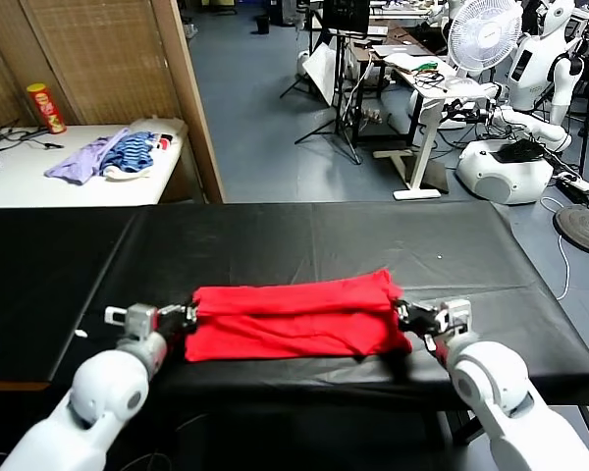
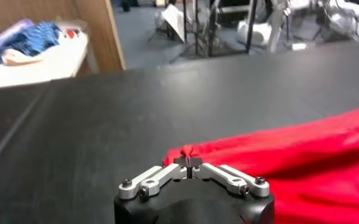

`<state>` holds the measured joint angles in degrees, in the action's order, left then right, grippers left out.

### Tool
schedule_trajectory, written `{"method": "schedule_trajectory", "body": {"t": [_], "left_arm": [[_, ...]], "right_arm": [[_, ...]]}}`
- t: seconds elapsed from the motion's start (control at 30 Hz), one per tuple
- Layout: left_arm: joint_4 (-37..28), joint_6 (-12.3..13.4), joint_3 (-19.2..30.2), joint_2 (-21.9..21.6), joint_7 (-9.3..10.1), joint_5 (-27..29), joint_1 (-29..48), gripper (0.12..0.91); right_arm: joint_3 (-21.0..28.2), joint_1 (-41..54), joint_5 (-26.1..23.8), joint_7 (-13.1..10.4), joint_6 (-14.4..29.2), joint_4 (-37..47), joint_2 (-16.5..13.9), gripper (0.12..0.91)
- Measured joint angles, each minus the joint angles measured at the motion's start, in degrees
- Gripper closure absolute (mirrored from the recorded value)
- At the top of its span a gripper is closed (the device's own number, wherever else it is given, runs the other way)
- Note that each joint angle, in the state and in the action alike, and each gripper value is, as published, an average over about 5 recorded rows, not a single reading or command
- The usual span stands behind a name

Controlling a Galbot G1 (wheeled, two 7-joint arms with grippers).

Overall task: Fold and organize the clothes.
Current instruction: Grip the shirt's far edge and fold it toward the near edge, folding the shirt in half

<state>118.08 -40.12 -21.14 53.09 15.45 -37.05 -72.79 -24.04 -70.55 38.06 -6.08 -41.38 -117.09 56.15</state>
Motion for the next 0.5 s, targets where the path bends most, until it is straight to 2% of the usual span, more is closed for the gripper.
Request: {"method": "schedule_trajectory", "body": {"t": [0.07, 0.17, 0.27, 0.33, 0.4, 0.5], "left_arm": [[0.7, -0.3, -0.4, 0.2, -0.32, 0.7, -1.5, 0.777], [2.1, -0.7, -1.2, 0.2, -0.40, 0.6, -3.4, 0.628], [3.7, -1.1, -2.1, -0.1, -0.30, 0.0, -4.9, 0.426], [4.5, -1.0, -2.8, -0.2, -0.19, -0.8, -5.4, 0.332], [4.7, -0.3, -3.4, -0.1, 0.28, -2.4, -5.2, 0.271], [3.8, 2.5, -3.7, 0.9, 2.55, -5.7, -3.7, 0.236]], "right_arm": [[-1.0, -0.7, 1.0, 0.0, -0.2, -0.9, -0.4, 0.697], [-3.1, -1.4, 3.0, 0.2, -0.3, -2.2, -1.0, 0.546], [-5.4, -1.2, 4.7, -0.3, 0.9, -2.4, -1.1, 0.379], [-6.1, -0.4, 4.1, -1.2, 2.7, -1.8, -0.6, 0.292], [-5.9, 0.8, 2.0, -1.8, 4.7, -0.8, 0.4, 0.250], [-4.1, 2.9, -1.9, -2.2, 6.7, 1.4, 2.4, 0.230]]}}
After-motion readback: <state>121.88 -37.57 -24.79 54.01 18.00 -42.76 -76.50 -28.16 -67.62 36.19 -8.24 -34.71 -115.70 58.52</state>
